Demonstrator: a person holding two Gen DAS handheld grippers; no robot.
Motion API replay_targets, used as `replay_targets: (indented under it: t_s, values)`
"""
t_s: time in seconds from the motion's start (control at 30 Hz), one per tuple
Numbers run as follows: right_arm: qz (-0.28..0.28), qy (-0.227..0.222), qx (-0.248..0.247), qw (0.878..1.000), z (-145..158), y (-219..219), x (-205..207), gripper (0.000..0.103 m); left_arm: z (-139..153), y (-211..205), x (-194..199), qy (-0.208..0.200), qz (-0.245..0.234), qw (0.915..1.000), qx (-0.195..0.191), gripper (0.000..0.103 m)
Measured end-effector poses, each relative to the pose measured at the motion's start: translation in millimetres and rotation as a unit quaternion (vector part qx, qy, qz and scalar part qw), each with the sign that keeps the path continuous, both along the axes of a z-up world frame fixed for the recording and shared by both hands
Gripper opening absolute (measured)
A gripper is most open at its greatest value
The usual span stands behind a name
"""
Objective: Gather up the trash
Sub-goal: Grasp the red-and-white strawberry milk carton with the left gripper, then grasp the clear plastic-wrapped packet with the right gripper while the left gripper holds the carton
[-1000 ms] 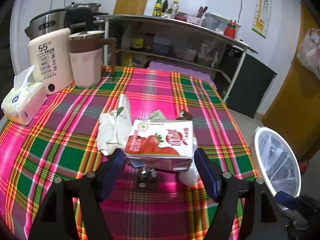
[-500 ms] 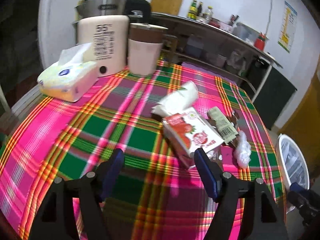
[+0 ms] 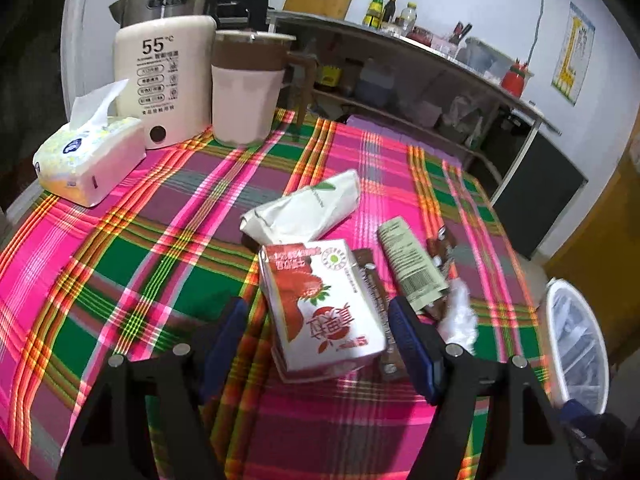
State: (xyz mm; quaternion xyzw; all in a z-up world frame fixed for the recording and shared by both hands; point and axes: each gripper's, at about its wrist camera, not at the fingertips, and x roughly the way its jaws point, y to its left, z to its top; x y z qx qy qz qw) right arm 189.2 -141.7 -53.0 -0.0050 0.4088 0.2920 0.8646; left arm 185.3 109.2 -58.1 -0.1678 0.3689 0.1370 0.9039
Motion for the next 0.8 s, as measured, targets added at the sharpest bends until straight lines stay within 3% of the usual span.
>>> replay_targets:
  t_s: [0.2,0.43,0.8]
  values:
    - [0.002,0.003,0.0,1.0,0.3,8.8,8.1,0.044,-10.6,11.2,-9.6,0.017,-0.001,0.9998,-0.008,0.058]
    - [0.017,0.002,-0.003,1.0,2.1,41.4,21.7,0.044,-12.0,20.1,-28.2,0.011,-0.017,0.9995,-0.023,0.058]
    - [0.024,0.037,-0.001,0.999,-18.3,98.1,59.5,0.044,-11.1,24.4,-43.4,0.008,-0.052,0.9982,-0.03,0.058]
